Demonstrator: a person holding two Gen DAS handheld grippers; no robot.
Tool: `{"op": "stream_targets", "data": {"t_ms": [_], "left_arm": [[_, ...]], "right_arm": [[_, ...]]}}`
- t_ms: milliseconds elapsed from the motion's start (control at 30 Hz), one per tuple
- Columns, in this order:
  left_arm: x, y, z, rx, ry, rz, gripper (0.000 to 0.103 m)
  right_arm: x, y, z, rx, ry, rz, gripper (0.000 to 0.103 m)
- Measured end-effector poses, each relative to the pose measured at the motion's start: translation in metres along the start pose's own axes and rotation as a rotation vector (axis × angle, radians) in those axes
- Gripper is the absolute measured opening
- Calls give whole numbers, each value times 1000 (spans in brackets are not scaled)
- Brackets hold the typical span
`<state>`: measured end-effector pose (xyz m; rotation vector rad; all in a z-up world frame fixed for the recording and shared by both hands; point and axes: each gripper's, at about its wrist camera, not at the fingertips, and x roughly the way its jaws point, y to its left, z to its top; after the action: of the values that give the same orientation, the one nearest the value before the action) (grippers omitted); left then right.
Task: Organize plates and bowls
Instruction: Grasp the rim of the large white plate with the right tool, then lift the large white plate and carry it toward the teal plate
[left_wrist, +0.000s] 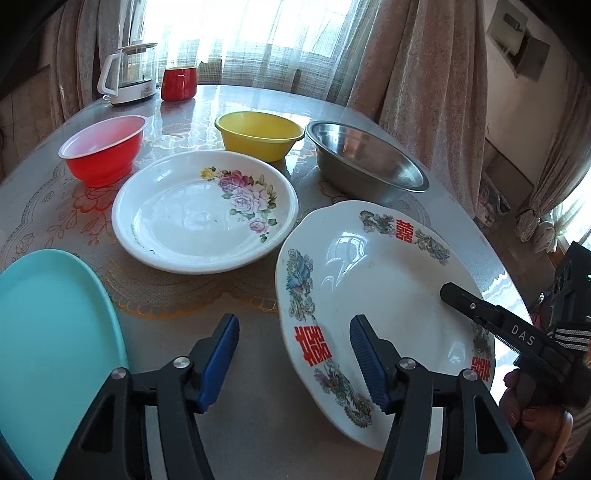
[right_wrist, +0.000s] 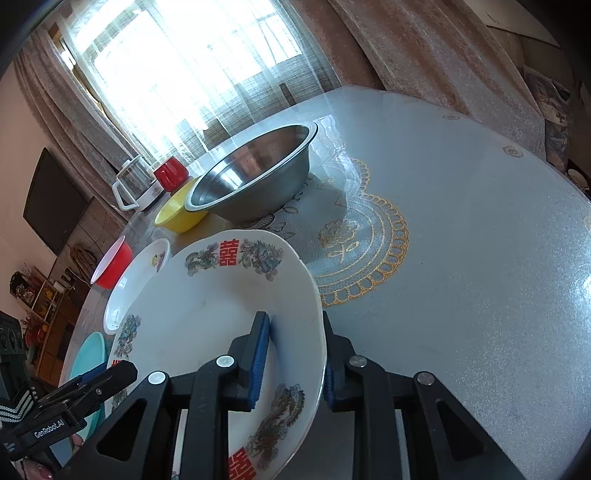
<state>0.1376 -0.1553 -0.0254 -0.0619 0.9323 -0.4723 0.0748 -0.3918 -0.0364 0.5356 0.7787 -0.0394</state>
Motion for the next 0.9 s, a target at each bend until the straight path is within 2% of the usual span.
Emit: {"op": "stream_targets", "data": {"t_ms": [33,67,267,400,633,700,767,900], "left_arm": [[4,1,1,-9,6,-4,46],[7,1,1,-16,13,-17,41],[12,-10,-1,25,-13,8,37],[15,-19,-4,74,-33,24,38],[16,-23,-3,92,-33,45,41],[16,-25,-4,100,-30,45,45],[18,-27,-4,108,-23,23,55],[19,-32,-4,133,-19,36,56]], "right_arm": [[0,0,0,1,0,2,25],[0,0,0,1,0,1,25],[1,1,0,-3,1,-5,25],[1,1,1,-4,2,-5,25],[1,2,0,-4,2,-6,25],[1,2,0,-5,2,-7,25],[1,2,0,-4,2,-6,25],[1,2,0,-5,2,-7,25]]}}
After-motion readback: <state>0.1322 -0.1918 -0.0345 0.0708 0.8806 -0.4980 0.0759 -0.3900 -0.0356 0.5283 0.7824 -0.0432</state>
